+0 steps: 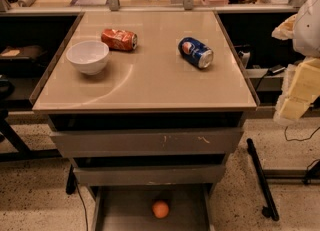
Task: Pick orange from bottom drawer and place on counter
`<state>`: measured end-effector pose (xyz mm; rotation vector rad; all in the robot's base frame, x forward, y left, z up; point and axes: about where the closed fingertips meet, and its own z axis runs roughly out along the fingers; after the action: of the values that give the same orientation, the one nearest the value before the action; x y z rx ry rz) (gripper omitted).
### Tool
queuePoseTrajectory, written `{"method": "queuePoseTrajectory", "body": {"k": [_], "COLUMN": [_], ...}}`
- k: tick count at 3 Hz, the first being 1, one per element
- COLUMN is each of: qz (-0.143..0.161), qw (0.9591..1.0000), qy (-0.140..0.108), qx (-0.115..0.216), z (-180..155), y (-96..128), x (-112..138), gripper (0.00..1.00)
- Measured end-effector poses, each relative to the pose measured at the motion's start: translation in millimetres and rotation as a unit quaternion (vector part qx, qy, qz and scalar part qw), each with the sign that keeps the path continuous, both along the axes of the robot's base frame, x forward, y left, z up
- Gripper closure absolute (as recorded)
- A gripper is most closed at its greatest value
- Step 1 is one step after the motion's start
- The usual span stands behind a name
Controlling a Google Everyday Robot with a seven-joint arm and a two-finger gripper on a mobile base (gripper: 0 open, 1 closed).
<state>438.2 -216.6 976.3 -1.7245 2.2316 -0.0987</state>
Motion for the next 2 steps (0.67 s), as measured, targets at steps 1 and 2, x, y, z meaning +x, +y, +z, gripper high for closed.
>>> {"method": "queuePoseTrajectory", "body": {"k": [1,2], "qz": [0.0,-0.007], "qw": [1.0,0.9998], "qy": [0.0,0.017], "qx": [0.0,0.004], "z": [0.0,-29.7], "y": [0.0,-3.3], "x": [0.0,-7.4], "gripper": [0.0,0.0]}}
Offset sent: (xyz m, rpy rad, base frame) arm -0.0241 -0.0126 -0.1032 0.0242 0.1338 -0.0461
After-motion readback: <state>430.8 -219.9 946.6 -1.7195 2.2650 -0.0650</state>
